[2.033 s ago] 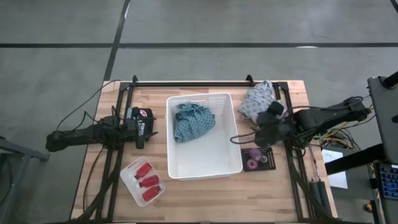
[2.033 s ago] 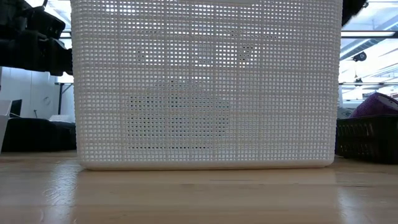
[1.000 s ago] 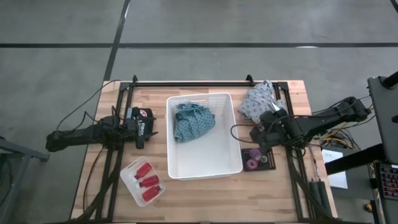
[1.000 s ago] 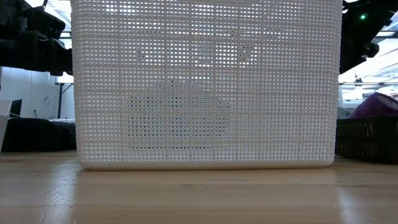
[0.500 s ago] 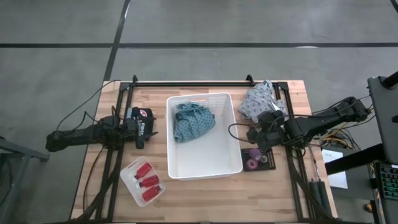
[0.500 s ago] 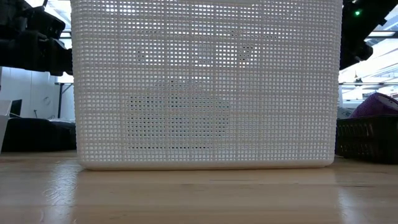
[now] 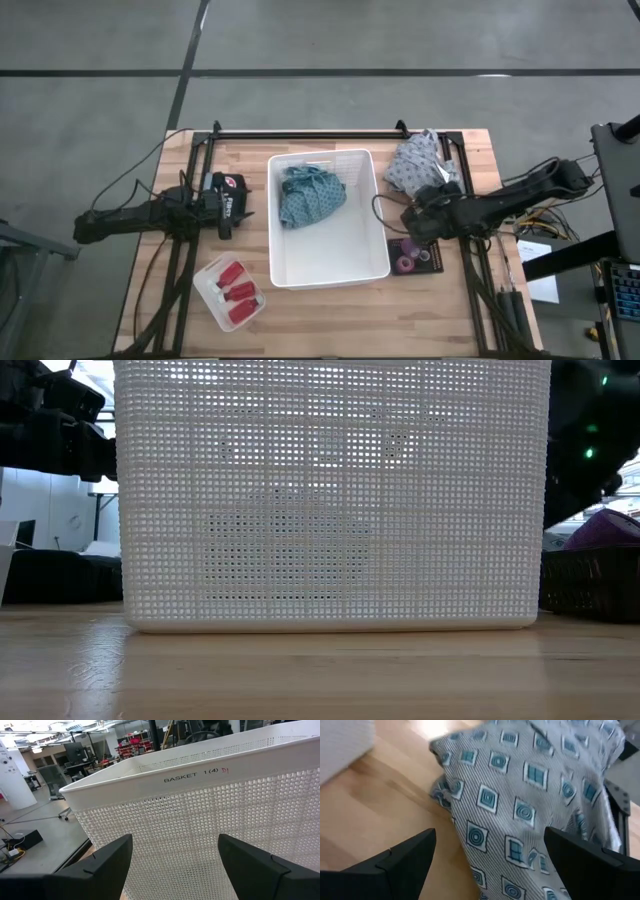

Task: Pick & place medical supplies in basket/bin
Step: Put the light blue patient gown into the organizer bin

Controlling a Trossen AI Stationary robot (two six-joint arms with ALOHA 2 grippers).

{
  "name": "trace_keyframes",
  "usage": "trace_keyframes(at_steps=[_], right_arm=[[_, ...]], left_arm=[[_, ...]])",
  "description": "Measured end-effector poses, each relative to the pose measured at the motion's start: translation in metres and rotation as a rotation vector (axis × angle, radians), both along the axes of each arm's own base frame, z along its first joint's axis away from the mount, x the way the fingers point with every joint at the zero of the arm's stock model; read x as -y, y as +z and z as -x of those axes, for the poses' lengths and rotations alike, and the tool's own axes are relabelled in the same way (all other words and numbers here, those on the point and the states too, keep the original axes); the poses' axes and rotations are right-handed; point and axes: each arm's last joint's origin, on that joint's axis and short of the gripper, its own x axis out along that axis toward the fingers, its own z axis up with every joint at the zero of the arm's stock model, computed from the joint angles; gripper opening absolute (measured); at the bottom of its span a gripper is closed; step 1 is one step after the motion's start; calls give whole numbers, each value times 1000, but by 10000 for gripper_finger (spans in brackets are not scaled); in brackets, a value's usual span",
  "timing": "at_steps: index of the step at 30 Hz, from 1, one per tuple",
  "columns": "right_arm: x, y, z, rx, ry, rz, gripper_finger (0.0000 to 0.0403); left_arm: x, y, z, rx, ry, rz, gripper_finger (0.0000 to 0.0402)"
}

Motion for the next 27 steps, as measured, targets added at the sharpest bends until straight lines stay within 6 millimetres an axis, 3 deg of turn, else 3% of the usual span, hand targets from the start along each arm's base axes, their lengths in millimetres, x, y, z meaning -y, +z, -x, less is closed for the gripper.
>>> trace_keyframes(at_steps=[14, 27], right_arm=[[23, -40, 0, -123, -188, -1, 368], [48, -74, -22, -185, -271, -45, 368]], left_arm=[[0, 0, 0, 0, 0, 0, 299], [0, 0, 0, -1, 0, 0, 299]])
